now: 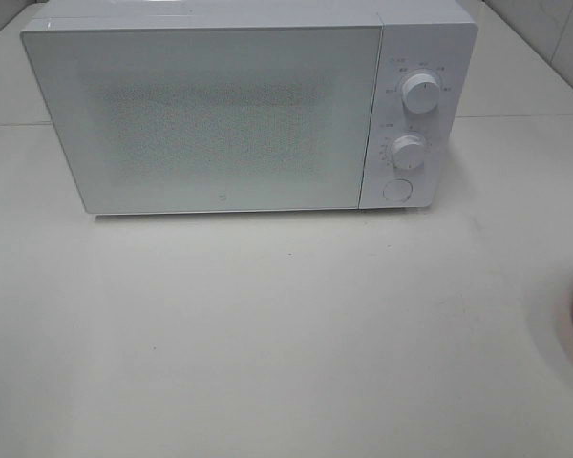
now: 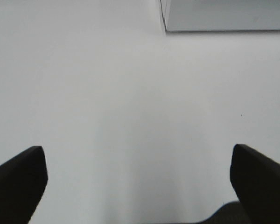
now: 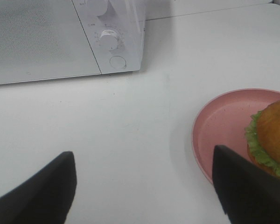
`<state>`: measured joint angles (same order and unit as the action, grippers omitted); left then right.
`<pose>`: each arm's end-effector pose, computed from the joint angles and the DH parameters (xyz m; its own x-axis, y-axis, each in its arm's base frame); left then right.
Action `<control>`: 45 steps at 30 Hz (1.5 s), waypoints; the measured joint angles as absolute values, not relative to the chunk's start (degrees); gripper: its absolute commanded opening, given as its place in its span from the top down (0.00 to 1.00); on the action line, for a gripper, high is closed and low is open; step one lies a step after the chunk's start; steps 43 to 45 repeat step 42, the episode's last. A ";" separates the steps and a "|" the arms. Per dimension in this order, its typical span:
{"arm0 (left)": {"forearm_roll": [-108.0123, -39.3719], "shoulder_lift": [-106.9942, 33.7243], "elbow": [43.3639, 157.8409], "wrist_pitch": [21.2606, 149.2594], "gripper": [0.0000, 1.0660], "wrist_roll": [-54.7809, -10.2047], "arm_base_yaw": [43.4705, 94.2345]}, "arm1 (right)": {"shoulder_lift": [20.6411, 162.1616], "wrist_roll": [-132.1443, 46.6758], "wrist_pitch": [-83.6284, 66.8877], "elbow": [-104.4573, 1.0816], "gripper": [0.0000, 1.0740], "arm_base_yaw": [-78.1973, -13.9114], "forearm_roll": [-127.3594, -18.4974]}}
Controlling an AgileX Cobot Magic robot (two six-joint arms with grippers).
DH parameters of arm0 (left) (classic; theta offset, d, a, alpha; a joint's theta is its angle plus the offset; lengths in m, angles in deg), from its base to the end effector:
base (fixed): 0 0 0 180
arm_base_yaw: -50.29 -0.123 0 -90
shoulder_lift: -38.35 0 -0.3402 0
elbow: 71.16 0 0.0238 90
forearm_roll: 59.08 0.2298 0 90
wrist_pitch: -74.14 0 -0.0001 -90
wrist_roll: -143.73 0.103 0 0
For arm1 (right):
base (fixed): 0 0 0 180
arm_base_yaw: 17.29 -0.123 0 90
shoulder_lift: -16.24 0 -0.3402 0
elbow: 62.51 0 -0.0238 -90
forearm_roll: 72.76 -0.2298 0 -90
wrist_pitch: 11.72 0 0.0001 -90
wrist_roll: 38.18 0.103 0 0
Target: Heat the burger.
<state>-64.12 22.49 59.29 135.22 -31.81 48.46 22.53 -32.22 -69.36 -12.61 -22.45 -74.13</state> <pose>-0.0453 -0.0094 0.2722 -0.5916 0.0162 -0.8060 0.0509 0.9986 -0.0173 -0.0662 -0.0039 0.2662 -0.4122 0.0798 -0.9076 -0.0607 0.9915 0.1147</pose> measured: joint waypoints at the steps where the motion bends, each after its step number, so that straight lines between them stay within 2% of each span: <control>1: -64.12 22.49 59.29 135.22 0.05 -31.81 48.46 | 22.53 -32.22 -69.36 -12.61 0.30 -22.45 -74.13; 8: -63.21 32.01 59.01 134.31 0.05 -31.81 48.46 | 22.53 -32.22 -69.36 -12.61 0.30 -22.45 -74.13; 45: -62.69 32.06 59.01 134.25 0.06 -31.81 48.46 | 22.53 -32.16 -69.36 -12.61 0.30 -22.45 -74.13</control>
